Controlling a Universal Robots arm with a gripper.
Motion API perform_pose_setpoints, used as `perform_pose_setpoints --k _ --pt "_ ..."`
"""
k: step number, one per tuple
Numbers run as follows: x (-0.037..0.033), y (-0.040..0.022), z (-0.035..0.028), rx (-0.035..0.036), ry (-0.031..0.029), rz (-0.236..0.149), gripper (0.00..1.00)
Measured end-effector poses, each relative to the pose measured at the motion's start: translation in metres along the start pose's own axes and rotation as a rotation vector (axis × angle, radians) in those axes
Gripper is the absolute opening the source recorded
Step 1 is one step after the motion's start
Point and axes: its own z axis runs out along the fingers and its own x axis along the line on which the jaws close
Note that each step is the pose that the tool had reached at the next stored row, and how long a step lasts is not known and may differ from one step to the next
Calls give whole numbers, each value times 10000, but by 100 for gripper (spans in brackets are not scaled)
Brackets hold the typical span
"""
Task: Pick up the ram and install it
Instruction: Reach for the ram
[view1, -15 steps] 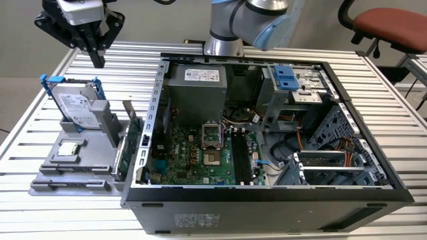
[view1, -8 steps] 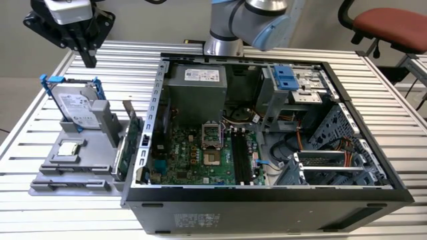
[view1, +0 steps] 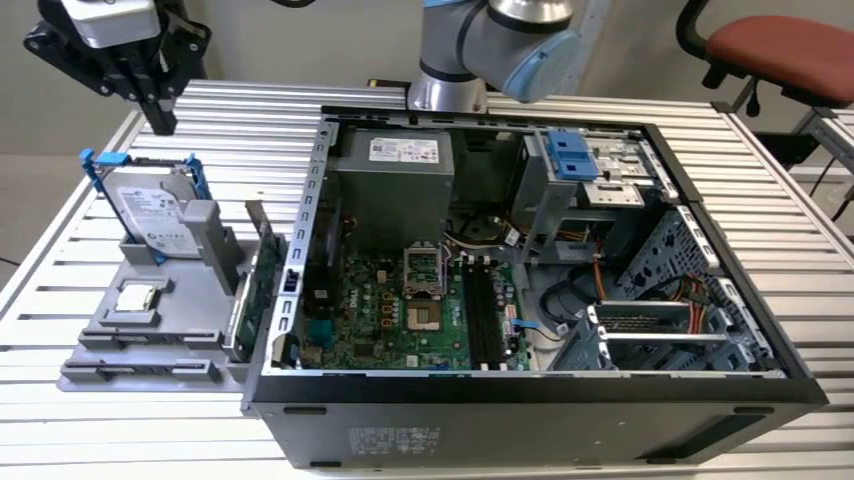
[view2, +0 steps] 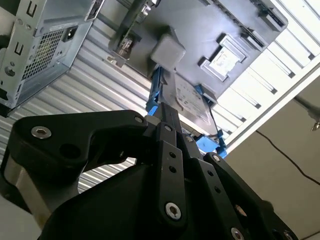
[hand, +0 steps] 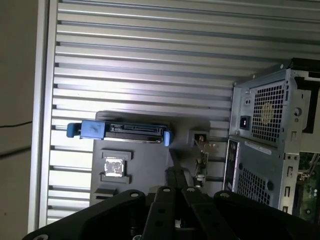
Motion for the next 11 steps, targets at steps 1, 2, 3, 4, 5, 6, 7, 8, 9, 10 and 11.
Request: perform_pose_setpoints --k 1,2,3,4,5,6,7,8,9,10,11 --pt "20 1 0 0 3 0 0" --pt "41 2 -1 -1 7 0 0" --pt "63 4 -1 0 13 0 0" --pt "85 5 -1 -1 16 0 0" --pt "106 6 -2 -1 19 1 0" --pt "128 8 -2 -1 20 1 0" --pt "150 9 -2 -1 22 1 0" --pt "171 10 -2 -1 23 1 0" --pt "194 12 -3 -1 24 1 0" --pt "217 13 -3 -2 26 4 0" --pt "239 14 -3 -2 27 9 0"
